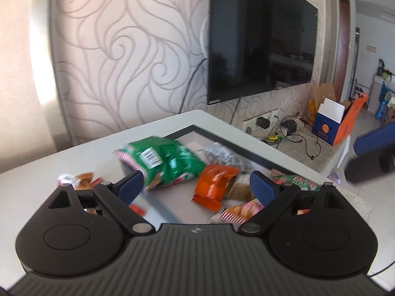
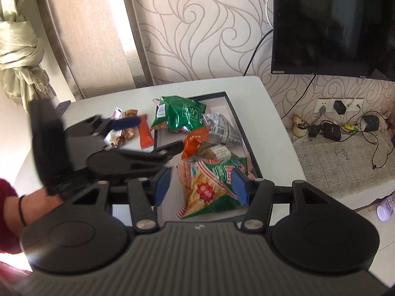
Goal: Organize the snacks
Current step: 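Open the left tool to drop the orange pastry into the box, then grasp the red bar with the right tool while the left tool grasps the chocolate candy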
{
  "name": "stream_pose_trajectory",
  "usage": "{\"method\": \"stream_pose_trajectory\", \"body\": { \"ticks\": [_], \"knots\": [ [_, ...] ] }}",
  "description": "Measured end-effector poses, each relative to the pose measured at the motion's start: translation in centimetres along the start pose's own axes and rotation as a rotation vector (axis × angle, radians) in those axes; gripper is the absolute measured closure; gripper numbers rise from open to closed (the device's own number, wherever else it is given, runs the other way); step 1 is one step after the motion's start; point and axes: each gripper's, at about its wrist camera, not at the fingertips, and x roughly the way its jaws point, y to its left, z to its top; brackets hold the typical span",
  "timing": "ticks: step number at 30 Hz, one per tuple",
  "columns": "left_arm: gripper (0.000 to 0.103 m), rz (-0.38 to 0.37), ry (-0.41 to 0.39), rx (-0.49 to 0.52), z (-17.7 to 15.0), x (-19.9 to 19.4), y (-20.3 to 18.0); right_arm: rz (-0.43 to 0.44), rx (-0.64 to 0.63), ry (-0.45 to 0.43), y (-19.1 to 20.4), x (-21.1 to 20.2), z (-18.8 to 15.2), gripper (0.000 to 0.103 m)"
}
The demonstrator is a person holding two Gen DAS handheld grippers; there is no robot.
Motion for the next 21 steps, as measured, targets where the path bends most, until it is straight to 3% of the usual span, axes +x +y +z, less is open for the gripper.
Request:
{"method": "stream_pose_trajectory", "body": {
  "ticks": [4,7,10,21],
  "knots": [
    [0.008,0.056,0.025,-0.032,-1.9,-2.5,2.6,0.076,-0.046,0.005,2.0,2.1,1.5,0.046],
    [0.008,0.114,0.048,-0.024,-3.3,-4.1,4.3,0.174,-0.15,0.023,5.4,5.1,2.8,0.047],
    [0.008,0.165,0.062,-0.024,-4.1,-5.5,5.8,0.231,-0.27,0.06,8.9,9.0,4.0,0.065],
    [0.008,0.303,0.092,-0.043,-6.0,-10.2,9.2,0.12,-0.406,0.219,13.9,23.2,7.5,0.072]
  ]
}}
